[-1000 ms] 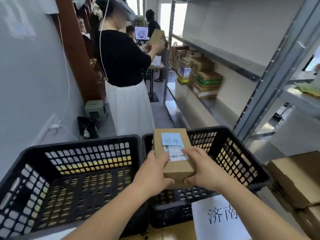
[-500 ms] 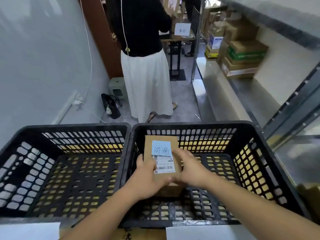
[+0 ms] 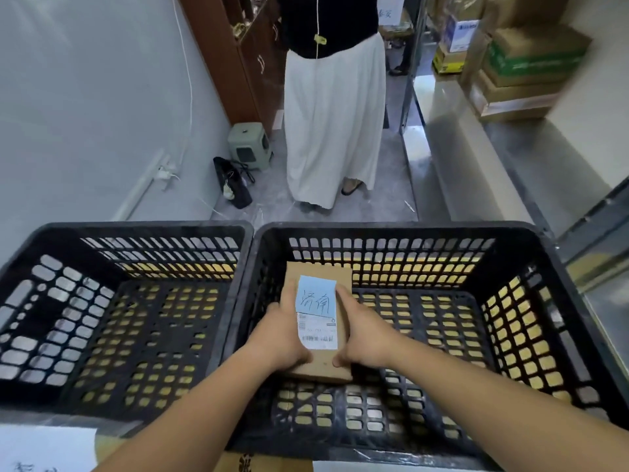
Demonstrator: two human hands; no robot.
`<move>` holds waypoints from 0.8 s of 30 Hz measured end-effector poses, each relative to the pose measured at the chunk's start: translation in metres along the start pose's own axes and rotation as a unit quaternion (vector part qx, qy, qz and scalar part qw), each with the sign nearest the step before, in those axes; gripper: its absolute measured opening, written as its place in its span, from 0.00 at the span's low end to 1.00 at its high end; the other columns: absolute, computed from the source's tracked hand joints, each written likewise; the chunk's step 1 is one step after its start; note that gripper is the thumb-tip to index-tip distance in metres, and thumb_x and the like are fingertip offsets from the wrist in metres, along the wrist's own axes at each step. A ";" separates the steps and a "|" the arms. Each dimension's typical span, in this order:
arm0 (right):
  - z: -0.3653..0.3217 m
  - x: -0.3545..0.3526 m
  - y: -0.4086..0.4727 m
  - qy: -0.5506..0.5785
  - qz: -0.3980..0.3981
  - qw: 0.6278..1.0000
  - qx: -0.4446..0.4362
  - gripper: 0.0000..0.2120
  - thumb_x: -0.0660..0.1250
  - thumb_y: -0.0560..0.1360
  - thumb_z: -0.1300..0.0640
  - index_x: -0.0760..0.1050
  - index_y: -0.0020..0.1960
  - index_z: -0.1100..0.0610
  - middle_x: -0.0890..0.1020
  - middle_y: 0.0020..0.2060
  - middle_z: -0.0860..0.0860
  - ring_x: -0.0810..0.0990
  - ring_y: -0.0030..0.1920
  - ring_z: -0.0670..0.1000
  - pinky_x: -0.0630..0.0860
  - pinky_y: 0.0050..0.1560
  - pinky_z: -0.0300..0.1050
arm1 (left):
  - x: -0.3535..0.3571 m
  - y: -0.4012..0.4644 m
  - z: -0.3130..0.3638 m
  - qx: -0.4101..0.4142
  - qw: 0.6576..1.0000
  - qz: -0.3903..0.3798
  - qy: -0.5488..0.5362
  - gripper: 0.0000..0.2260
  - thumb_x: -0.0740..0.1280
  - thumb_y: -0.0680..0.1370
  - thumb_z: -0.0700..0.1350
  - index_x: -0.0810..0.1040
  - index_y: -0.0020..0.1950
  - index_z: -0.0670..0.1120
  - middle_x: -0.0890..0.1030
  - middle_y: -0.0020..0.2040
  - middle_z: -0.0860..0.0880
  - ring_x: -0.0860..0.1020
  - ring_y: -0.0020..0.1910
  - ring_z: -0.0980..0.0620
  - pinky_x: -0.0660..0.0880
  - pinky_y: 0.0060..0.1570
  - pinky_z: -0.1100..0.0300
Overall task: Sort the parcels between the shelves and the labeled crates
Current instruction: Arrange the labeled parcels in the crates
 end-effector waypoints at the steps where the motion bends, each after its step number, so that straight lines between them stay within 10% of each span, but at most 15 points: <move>1: 0.001 0.001 0.001 -0.004 -0.002 1.000 0.005 0.69 0.84 0.63 0.57 0.35 0.83 0.44 0.72 0.69 0.50 0.75 0.64 0.52 0.73 0.62 0.45 | 0.002 0.001 -0.001 0.001 1.000 0.003 0.006 0.65 0.81 0.62 0.43 0.29 0.74 0.63 0.76 0.55 0.48 0.80 0.48 0.50 0.81 0.49 0.52; 12: 0.003 0.007 0.016 -0.093 -0.054 0.994 0.013 0.59 0.79 0.72 0.50 0.36 0.83 0.46 0.59 0.76 0.57 0.73 0.70 0.58 0.70 0.70 0.48 | 0.020 0.018 -0.006 -0.063 0.992 -0.069 0.087 0.46 0.71 0.74 0.45 0.43 0.81 0.63 0.62 0.68 0.42 0.73 0.46 0.51 0.76 0.59 0.58; 19: -0.003 -0.005 0.011 -0.224 -0.025 0.974 -0.002 0.58 0.76 0.70 0.39 0.38 0.83 0.47 0.66 0.74 0.58 0.72 0.70 0.61 0.74 0.67 0.56 | 0.007 0.013 0.004 -0.026 0.980 -0.017 0.197 0.40 0.70 0.73 0.48 0.55 0.82 0.56 0.74 0.62 0.46 0.78 0.55 0.46 0.80 0.55 0.52; 24: -0.009 -0.029 -0.027 -0.198 0.028 0.979 0.025 0.56 0.76 0.69 0.36 0.43 0.82 0.43 0.67 0.74 0.54 0.70 0.72 0.59 0.70 0.71 0.58 | -0.005 -0.001 0.018 0.035 0.981 -0.026 0.188 0.49 0.75 0.71 0.51 0.46 0.82 0.57 0.71 0.68 0.46 0.74 0.64 0.45 0.76 0.62 0.52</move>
Point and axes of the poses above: each hand's wrist, its own y-axis towards the middle knuckle, its own x-axis out of the palm, z = x × y, the point moved 6 cm from there along y, towards the middle knuckle
